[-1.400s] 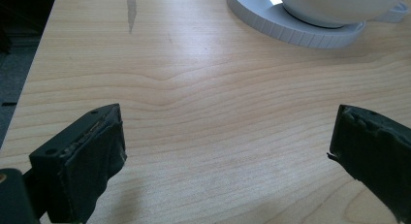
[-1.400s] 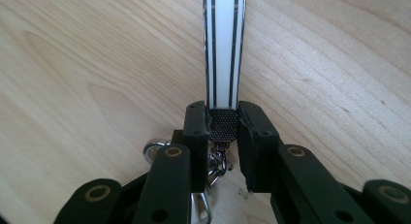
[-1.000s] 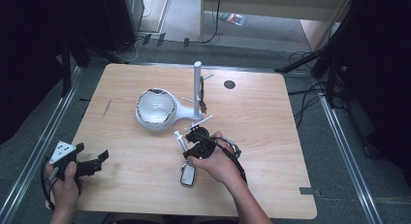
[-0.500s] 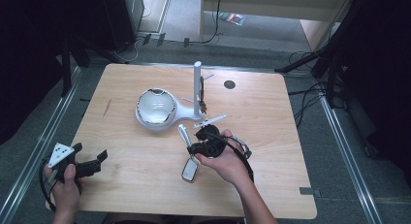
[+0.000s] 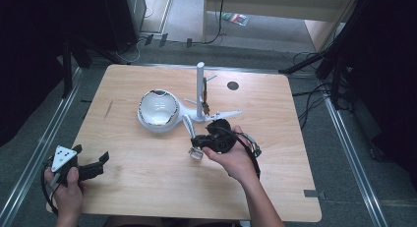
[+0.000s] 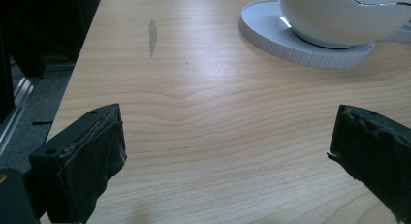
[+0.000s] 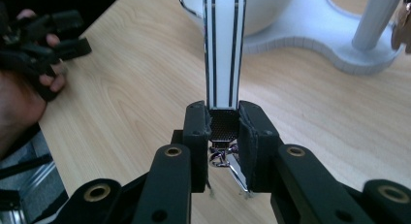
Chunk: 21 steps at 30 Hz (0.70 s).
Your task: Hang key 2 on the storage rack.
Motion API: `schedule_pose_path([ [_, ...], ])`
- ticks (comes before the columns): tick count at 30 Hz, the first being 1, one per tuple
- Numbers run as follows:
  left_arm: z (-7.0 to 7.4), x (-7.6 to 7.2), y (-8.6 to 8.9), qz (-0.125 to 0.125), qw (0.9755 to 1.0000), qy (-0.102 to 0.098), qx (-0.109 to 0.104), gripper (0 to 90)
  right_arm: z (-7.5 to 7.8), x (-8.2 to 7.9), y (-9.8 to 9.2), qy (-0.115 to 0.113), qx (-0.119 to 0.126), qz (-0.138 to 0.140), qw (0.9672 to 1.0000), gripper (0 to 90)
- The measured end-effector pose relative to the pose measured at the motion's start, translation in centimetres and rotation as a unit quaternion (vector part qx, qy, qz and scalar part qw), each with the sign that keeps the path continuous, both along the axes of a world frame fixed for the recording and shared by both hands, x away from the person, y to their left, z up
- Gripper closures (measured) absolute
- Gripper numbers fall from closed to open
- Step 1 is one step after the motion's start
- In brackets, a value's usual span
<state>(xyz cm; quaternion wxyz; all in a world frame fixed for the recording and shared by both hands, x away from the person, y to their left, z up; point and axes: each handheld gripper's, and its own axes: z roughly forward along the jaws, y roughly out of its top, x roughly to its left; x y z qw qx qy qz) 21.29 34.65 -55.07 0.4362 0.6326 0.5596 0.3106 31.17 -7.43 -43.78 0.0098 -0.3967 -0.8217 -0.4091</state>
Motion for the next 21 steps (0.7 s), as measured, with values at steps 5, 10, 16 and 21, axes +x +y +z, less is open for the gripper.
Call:
schedule_pose_path([
  [5,0.0,-0.1,0.0,-0.007,1.0000,-0.001,-0.006,0.0,0.3,0.4,0.0,-0.016,0.022,-0.002,0.9996,75.8],
  [10,0.0,-0.1,-0.2,-0.018,0.9998,0.001,0.002,0.0,0.4,0.8,0.2,-0.029,0.045,0.002,0.9986,75.8],
  [16,0.0,-0.1,-0.3,-0.021,0.9998,0.001,0.006,0.0,0.6,0.7,0.0,-0.063,0.078,0.006,0.9949,75.8],
  [21,0.0,-0.1,-0.3,-0.023,0.9997,0.005,0.008,0.0,0.7,1.2,-1.1,-0.062,0.133,0.001,0.9891,75.8],
])
